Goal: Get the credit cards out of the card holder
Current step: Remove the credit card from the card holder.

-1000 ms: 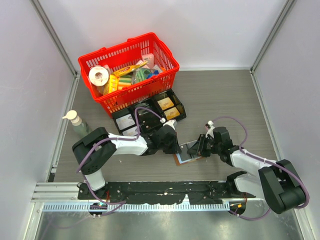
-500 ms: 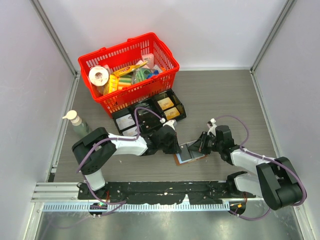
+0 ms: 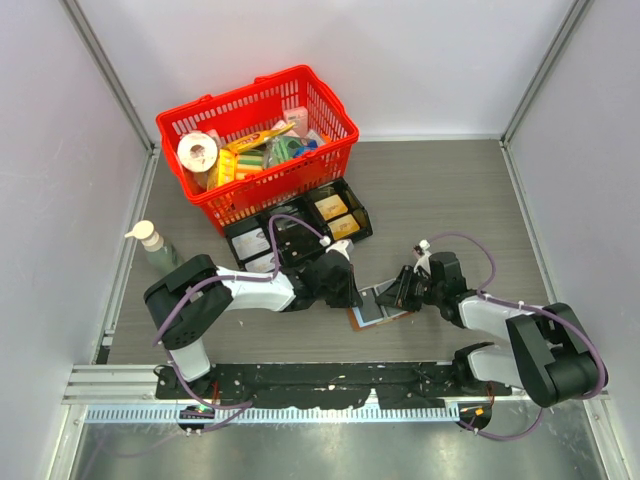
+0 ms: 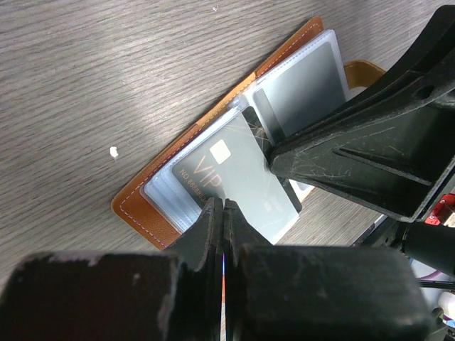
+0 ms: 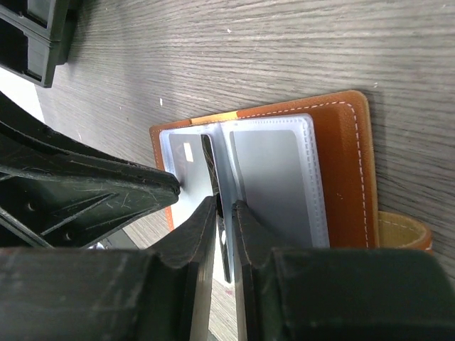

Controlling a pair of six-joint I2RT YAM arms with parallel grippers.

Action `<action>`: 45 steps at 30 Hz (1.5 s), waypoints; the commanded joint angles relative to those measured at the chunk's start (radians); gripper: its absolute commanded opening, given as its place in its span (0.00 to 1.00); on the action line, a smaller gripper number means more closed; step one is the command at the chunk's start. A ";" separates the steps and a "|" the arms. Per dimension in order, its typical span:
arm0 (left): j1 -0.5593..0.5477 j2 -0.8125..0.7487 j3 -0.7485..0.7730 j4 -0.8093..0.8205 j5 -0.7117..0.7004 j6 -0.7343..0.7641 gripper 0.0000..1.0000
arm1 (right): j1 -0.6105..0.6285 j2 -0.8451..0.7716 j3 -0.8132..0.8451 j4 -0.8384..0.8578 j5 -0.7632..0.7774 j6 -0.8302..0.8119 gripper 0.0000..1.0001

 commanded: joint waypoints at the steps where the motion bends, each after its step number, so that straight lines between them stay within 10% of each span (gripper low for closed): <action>1: 0.000 0.005 -0.040 -0.086 -0.020 0.013 0.00 | -0.003 0.017 -0.005 0.047 -0.007 -0.010 0.20; 8: 0.001 -0.002 -0.049 -0.086 -0.025 0.012 0.00 | -0.006 -0.028 -0.002 0.037 -0.015 -0.015 0.01; 22: 0.008 -0.013 -0.065 -0.084 -0.025 0.009 0.00 | -0.049 -0.114 0.042 -0.135 0.033 -0.090 0.01; 28: 0.009 -0.016 -0.066 -0.084 -0.025 0.009 0.00 | -0.049 -0.071 0.041 -0.109 -0.003 -0.086 0.26; 37: 0.007 -0.013 -0.065 -0.083 -0.025 0.009 0.00 | -0.049 0.012 0.024 -0.052 -0.041 -0.075 0.32; 45: 0.008 -0.018 -0.071 -0.080 -0.025 0.007 0.00 | -0.052 -0.058 0.063 -0.147 0.005 -0.087 0.01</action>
